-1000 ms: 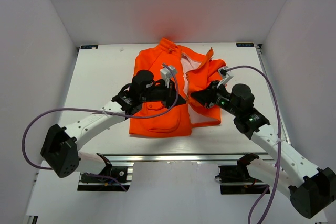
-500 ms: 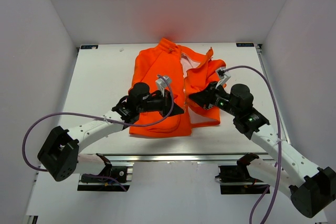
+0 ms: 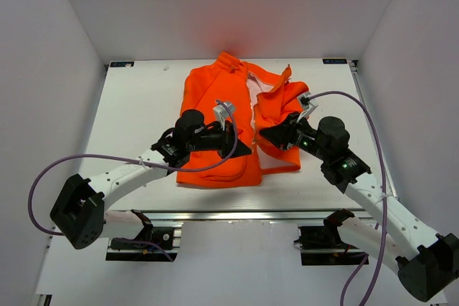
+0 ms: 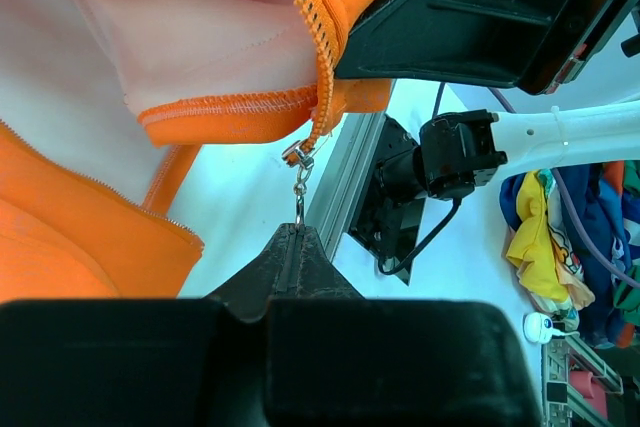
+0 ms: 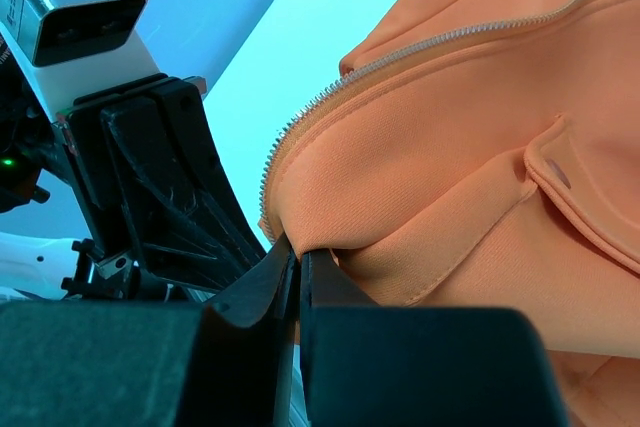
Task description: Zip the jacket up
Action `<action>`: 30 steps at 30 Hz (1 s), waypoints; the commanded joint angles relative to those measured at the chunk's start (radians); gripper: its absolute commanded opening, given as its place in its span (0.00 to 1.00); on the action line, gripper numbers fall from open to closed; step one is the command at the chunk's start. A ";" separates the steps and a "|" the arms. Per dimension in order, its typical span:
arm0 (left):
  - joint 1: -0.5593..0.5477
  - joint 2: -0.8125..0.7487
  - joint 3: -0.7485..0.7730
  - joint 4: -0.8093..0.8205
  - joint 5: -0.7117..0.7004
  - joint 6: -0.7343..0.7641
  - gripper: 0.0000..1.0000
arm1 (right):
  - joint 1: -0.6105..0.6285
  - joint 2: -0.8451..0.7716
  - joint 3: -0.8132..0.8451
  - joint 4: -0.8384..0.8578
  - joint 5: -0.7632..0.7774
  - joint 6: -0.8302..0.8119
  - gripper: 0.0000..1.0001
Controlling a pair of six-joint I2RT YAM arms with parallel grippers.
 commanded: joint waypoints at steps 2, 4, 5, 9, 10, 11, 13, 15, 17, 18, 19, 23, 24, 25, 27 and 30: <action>-0.001 -0.010 0.005 -0.070 0.022 0.017 0.00 | -0.005 -0.018 0.049 0.099 0.035 0.007 0.00; 0.001 -0.003 0.021 -0.093 0.021 0.031 0.18 | -0.005 -0.021 0.054 0.085 0.035 0.006 0.00; -0.001 -0.003 0.024 -0.114 0.013 0.040 0.22 | -0.005 -0.022 0.052 0.079 0.035 0.006 0.00; 0.001 -0.006 0.032 -0.140 0.002 0.066 0.53 | -0.005 -0.039 0.035 0.037 0.039 -0.007 0.00; -0.001 -0.006 0.034 -0.145 -0.002 0.073 0.56 | -0.005 -0.050 0.023 0.027 0.039 -0.011 0.00; -0.001 -0.006 0.040 -0.183 -0.011 0.083 0.59 | -0.005 -0.052 0.017 0.007 0.036 -0.017 0.00; 0.001 -0.009 0.043 -0.208 -0.044 0.093 0.68 | -0.005 -0.067 -0.001 -0.013 0.030 -0.026 0.00; -0.001 -0.015 0.044 -0.249 -0.073 0.100 0.71 | -0.005 -0.081 -0.015 -0.041 0.032 -0.036 0.00; -0.001 -0.018 0.047 -0.303 -0.147 0.103 0.71 | -0.005 -0.101 -0.035 -0.067 0.048 -0.040 0.00; 0.001 -0.018 0.051 -0.320 -0.169 0.102 0.71 | -0.006 -0.107 -0.041 -0.091 0.053 -0.042 0.00; -0.001 -0.013 0.054 -0.334 -0.191 0.099 0.72 | -0.005 -0.114 -0.047 -0.104 0.056 -0.042 0.00; 0.001 -0.007 0.037 -0.265 -0.153 0.085 0.82 | -0.005 -0.113 -0.075 -0.176 0.006 -0.045 0.00; -0.001 -0.006 0.034 -0.239 -0.136 0.083 0.82 | -0.005 -0.111 -0.090 -0.184 -0.008 -0.043 0.00; -0.001 0.000 0.035 -0.211 -0.121 0.082 0.82 | -0.005 -0.111 -0.100 -0.193 -0.025 -0.040 0.00; 0.001 0.011 0.047 -0.150 -0.066 0.073 0.76 | -0.005 -0.113 -0.120 -0.194 -0.043 -0.039 0.00; -0.001 0.049 0.084 -0.055 -0.015 0.057 0.72 | -0.005 -0.111 -0.129 -0.187 -0.089 -0.046 0.00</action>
